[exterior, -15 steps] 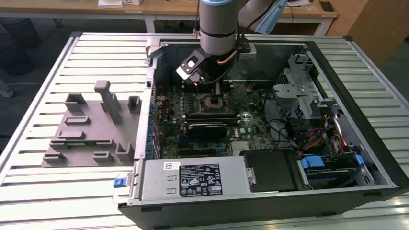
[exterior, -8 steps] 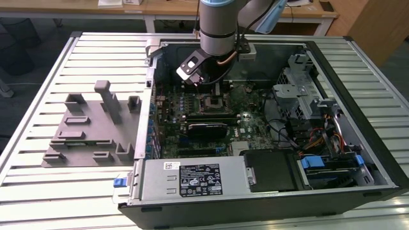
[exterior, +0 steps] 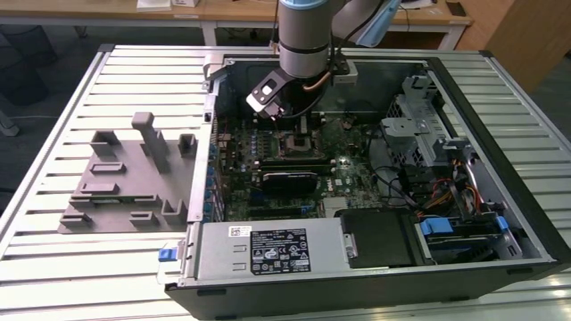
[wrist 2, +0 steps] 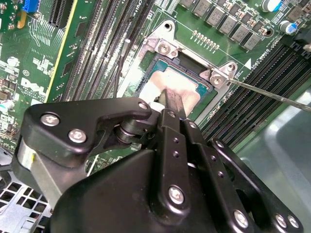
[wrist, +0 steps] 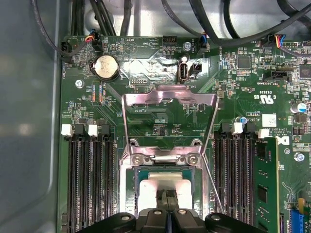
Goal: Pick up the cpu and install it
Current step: 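Place the cpu into insertion slot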
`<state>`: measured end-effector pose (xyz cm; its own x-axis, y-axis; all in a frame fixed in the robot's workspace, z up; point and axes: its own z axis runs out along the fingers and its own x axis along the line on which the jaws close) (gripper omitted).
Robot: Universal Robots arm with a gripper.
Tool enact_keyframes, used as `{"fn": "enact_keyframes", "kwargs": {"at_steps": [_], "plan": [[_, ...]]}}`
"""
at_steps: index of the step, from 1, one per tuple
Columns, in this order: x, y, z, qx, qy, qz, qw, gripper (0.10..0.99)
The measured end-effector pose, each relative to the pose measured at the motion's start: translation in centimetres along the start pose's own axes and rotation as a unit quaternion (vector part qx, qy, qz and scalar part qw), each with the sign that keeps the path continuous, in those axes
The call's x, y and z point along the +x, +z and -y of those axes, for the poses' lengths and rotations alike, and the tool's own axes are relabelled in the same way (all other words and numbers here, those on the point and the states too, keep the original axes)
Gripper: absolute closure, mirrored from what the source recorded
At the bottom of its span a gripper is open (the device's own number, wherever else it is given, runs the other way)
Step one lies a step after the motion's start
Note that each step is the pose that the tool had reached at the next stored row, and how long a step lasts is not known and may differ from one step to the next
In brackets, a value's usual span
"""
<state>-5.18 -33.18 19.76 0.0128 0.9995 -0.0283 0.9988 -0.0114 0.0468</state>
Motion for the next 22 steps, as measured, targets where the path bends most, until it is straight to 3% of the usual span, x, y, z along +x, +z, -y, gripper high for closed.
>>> {"fn": "enact_keyframes", "kwargs": {"at_steps": [5, 9, 22], "plan": [[0.03, -0.12, -0.03, -0.0007, 0.0, -0.0009, 1.0, 0.98], [-0.01, -0.78, -0.05, -0.0005, 0.0, -0.0002, 1.0, 0.98], [-0.12, -4.48, -0.22, -0.005, 0.0, -0.0001, 1.0, 0.98]]}}
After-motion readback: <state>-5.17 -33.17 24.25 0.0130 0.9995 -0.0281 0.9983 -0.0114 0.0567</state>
